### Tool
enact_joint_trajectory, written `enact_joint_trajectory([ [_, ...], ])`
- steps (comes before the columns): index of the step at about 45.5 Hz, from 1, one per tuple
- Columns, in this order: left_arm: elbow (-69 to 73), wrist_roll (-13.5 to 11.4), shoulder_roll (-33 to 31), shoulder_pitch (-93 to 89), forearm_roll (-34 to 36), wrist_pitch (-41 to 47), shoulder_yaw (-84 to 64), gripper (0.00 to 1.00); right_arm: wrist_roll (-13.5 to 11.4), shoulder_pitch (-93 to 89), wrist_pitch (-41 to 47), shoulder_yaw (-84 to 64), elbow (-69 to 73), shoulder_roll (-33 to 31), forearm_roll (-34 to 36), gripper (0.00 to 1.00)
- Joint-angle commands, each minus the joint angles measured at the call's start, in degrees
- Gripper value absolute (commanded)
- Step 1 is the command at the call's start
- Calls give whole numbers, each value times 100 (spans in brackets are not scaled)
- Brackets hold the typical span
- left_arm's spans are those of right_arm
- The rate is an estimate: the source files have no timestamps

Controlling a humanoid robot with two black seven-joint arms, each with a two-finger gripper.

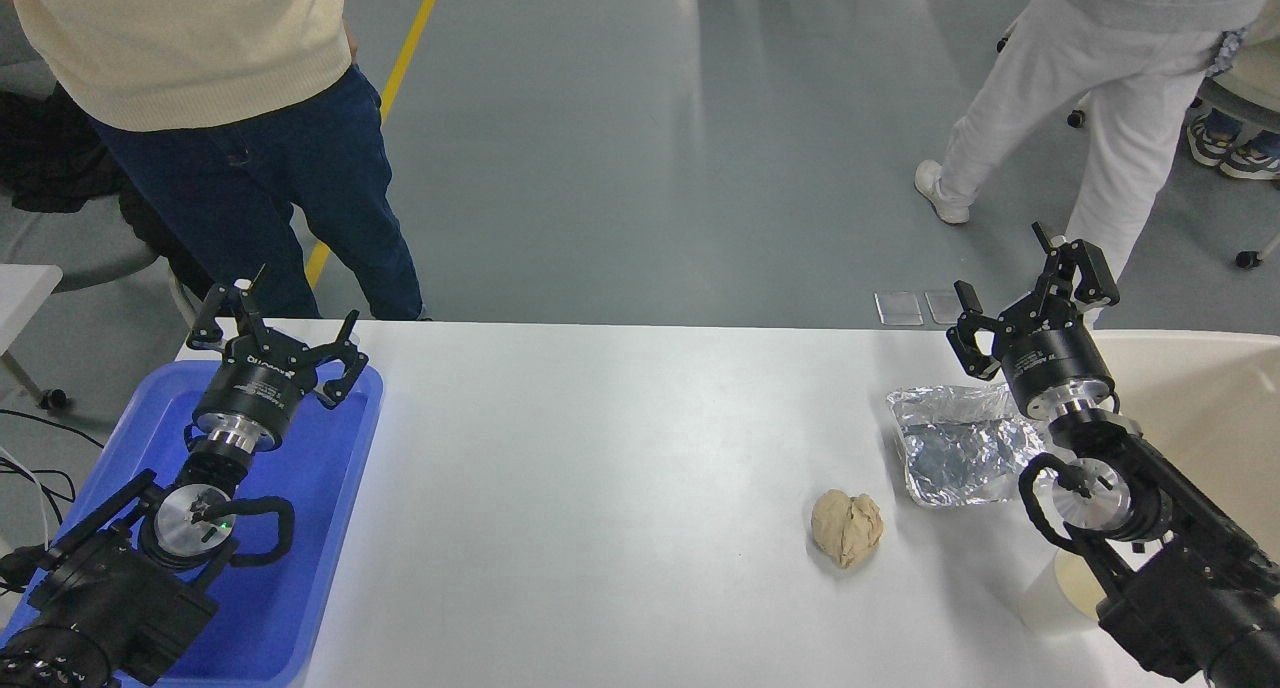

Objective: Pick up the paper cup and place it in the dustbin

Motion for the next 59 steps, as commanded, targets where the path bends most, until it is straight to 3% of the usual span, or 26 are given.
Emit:
enact_joint_trajectory([
  [1, 0, 0, 0, 0, 0, 0, 0, 100, 5, 17, 14, -11, -3, -21, 0, 100],
  [30, 0, 0, 0, 0, 0, 0, 0, 100, -39, 114, 66, -20, -301, -197, 8, 100],
  [38, 0, 0, 0, 0, 0, 0, 0, 100, -223, 167, 58, -38, -460, -241, 9, 100],
  [44, 0, 0, 0, 0, 0, 0, 0, 100, -680, 228, 5, -125, -460, -372, 17, 100],
  [59, 0, 0, 0, 9, 0, 0, 0, 100, -601, 597, 75, -1566, -354, -1216, 307, 100],
])
